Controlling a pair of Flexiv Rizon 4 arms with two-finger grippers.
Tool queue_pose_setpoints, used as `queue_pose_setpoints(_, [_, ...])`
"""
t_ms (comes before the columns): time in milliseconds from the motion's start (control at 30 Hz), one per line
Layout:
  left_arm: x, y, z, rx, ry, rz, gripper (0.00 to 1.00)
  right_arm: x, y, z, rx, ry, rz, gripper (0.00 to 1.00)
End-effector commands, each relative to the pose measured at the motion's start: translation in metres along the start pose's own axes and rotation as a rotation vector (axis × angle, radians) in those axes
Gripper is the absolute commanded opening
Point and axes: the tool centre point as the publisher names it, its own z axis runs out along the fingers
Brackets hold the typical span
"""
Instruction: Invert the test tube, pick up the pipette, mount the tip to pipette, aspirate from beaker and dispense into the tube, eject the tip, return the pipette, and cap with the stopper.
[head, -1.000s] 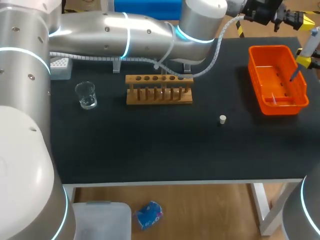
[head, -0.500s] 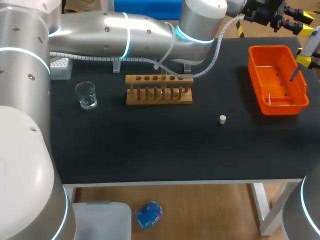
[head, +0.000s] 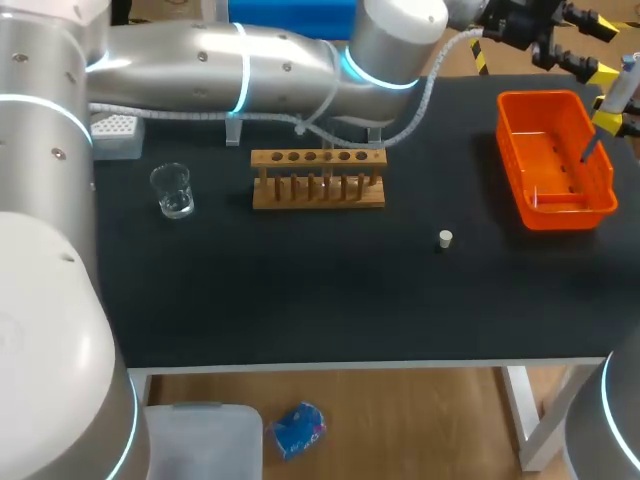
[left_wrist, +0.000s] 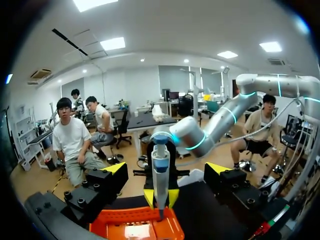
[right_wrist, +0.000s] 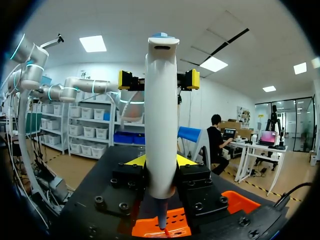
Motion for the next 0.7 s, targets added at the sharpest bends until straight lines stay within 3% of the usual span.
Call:
queue_pose_setpoints(33, [0.039,-0.001,-0.041,-0.026,-0.06,-0.009,1.0,0.0,0.001,0.0,0.003,0.0,-0.001,0.0])
queue_pose_setpoints(367, [0.117,0.009,-0.101,-0.01,-0.132,-0.006,1.0,0.0,0.001,0.0,0.003,0.0,-0.001,0.0])
queue_pose_setpoints(700, [0.117,0.009,-0.101,-0.01,-0.132,-0.006,1.0,0.0,0.001,0.0,0.003,0.0,-0.001,0.0])
